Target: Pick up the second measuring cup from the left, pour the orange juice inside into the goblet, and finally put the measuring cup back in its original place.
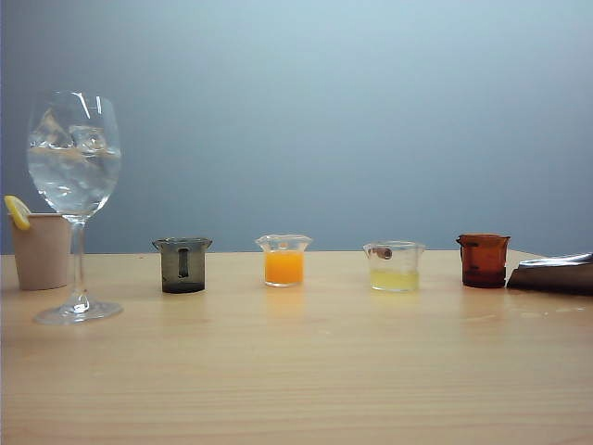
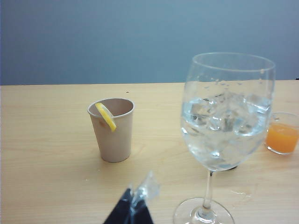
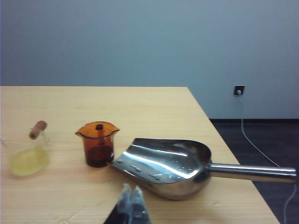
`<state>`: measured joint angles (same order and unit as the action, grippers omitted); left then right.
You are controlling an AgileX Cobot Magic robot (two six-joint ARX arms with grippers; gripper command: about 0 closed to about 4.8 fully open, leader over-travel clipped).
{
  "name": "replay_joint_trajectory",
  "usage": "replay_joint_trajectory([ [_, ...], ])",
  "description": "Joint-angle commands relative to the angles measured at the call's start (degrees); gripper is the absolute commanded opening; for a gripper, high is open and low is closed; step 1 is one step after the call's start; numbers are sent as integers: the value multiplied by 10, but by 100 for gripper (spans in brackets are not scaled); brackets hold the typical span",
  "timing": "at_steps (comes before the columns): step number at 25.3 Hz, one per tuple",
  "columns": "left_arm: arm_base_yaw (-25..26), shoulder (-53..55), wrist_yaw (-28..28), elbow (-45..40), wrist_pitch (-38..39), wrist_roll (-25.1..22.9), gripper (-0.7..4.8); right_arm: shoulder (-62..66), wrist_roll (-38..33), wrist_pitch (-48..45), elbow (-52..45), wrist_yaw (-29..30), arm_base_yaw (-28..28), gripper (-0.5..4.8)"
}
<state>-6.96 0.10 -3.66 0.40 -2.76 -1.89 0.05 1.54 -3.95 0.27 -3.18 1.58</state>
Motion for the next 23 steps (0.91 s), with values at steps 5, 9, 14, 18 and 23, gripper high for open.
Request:
replay_joint_trajectory([
  [5,0,0,-2,2,-8,-2,-5,0,1,-6,3,8,0,-6],
  [9,0,0,-7,34,-4,54,-5,2,-1,19,61,7,0,-6],
  [14,0,41,-27,159,95,52,-5,70,-1,28,168,8,2,-6],
  [18,0,86,-4,210,96,52,-5,145,-1,18,230,10,11,-6],
  [23,-1,147,26,269,97,51,-5,241,0,-21,292,36,47,-6],
])
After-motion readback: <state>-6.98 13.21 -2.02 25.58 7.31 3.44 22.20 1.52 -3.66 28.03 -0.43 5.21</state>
